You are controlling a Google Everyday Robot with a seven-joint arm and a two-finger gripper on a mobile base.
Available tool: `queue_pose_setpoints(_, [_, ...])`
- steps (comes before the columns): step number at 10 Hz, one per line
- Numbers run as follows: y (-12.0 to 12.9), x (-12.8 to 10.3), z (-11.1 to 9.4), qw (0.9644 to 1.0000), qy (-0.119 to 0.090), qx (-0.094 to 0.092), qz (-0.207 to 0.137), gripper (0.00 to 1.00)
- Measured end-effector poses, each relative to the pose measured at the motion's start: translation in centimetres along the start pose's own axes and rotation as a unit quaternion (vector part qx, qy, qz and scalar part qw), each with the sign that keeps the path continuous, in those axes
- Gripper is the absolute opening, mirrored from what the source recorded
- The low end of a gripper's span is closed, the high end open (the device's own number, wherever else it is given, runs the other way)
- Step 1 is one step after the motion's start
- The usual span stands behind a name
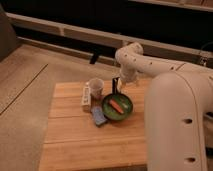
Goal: Knock the eraser over
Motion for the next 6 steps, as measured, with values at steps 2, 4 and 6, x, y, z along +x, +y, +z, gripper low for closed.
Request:
queue_pose_setpoints(2, [-1.5,-0.6,-0.1,0.9999,-0.014,0.009,-0.004,0.65])
queue_pose_setpoints(4, [-1.7,-0.5,-0.1,0.9998,-0.015,0.009,-0.003,0.65])
queue_pose_setpoints(6, [-1.5,-0.5,0.0,0.9999,-0.014,0.008,-0.003,0.65])
